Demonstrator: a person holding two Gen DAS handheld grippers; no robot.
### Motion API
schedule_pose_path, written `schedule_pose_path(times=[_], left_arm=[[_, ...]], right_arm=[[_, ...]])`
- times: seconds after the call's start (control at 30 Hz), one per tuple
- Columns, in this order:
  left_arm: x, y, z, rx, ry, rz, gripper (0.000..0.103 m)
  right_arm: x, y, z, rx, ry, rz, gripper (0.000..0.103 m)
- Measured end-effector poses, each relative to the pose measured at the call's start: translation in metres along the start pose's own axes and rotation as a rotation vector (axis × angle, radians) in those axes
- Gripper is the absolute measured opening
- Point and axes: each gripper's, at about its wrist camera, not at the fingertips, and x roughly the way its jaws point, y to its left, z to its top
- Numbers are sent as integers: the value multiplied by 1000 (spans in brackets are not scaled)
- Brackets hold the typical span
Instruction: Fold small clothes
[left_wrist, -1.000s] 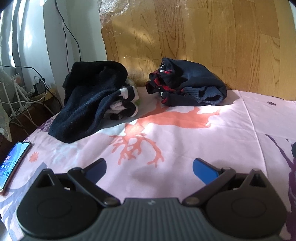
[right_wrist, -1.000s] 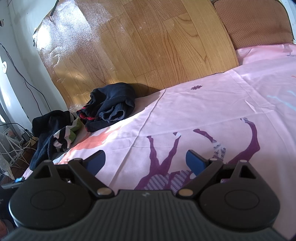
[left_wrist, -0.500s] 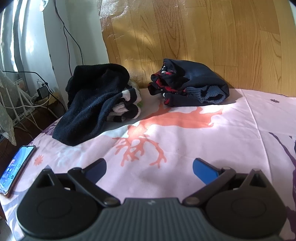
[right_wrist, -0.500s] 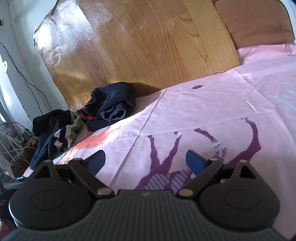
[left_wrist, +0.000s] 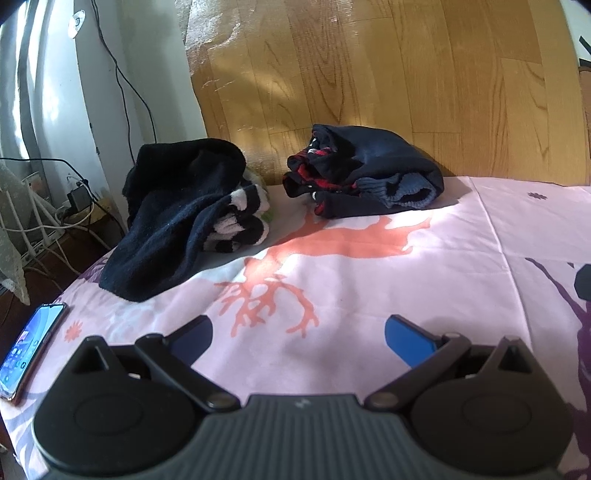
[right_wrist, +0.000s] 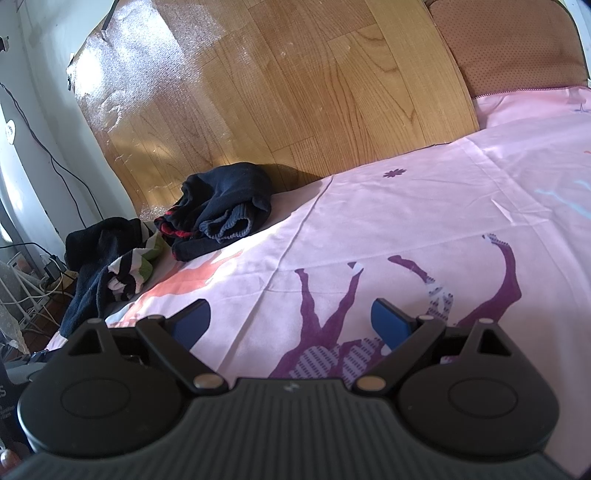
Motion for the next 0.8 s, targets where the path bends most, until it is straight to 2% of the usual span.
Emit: schedule_pose_path(times=[0.8], left_arm=[[4, 2, 0, -12, 14, 36, 103]], right_arm=[[0, 1, 0, 1, -1, -1, 95]])
